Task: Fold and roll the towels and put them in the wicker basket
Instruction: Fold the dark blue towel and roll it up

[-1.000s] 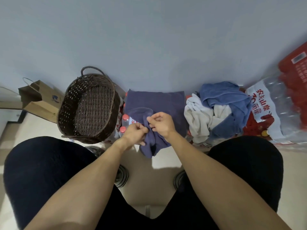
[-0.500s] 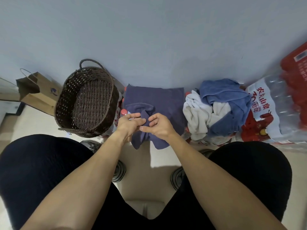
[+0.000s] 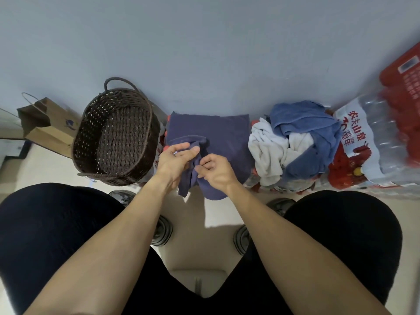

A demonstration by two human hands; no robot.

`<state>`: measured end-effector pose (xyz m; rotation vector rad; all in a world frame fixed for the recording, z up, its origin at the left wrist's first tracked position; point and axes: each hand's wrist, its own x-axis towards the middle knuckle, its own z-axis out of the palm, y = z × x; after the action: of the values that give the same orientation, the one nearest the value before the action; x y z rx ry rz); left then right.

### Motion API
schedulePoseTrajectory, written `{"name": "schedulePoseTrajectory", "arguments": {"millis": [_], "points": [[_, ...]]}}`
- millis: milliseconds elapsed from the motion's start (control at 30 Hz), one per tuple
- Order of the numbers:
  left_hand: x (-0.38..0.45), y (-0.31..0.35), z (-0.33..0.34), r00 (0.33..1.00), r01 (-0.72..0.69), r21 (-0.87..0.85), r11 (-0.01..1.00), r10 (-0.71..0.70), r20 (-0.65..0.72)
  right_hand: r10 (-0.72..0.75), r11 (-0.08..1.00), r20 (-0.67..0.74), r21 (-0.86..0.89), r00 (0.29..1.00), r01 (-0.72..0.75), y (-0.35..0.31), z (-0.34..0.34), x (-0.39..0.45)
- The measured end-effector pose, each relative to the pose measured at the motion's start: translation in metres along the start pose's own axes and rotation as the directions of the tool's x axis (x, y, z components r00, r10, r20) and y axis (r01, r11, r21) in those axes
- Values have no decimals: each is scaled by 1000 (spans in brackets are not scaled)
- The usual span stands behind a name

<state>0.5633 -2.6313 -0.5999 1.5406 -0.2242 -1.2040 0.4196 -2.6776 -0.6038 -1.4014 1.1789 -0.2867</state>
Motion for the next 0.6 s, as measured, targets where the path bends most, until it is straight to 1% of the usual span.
{"name": "schedulePoseTrajectory", "arguments": {"millis": [67,100,133,200,233,333,400,467,500,567,600], "points": [[3,0,-4,999,-20,233,972,12,34,-10,1000,19,12,1000,10,-5,-3,3],[4,-1,-7,999,-8,349,937,-10,50,-11,1000,9,11,1000,11,-7,-4,4],[6,-3,-9,997,25,429,903,-56,60,-5,1000,-11,7,1000,5,-10,-5,5],[5,-9,-11,983,99,493,864,-161,85,12,1000,-55,2,998,-12,-12,-7,9],[3,-10,-11,978,108,528,843,-186,97,17,1000,-71,-5,997,-18,-13,-8,11],[1,-6,-10,979,67,637,768,-175,108,56,998,-71,-28,996,-59,-16,-8,15],[2,3,-10,987,28,681,731,-128,97,87,995,-73,-36,994,-90,-17,-8,17],[3,13,-11,994,-14,738,674,-71,84,111,991,-81,-60,991,-116,-18,-9,17],[3,18,-13,994,-22,761,648,-67,86,116,990,-88,-73,989,-123,-20,-11,16],[0,26,-14,984,0,779,627,-139,112,111,985,-100,-118,989,-122,-22,-14,14],[-2,28,-14,973,18,776,631,-191,133,95,979,-96,-171,991,-110,-24,-15,12]]}}
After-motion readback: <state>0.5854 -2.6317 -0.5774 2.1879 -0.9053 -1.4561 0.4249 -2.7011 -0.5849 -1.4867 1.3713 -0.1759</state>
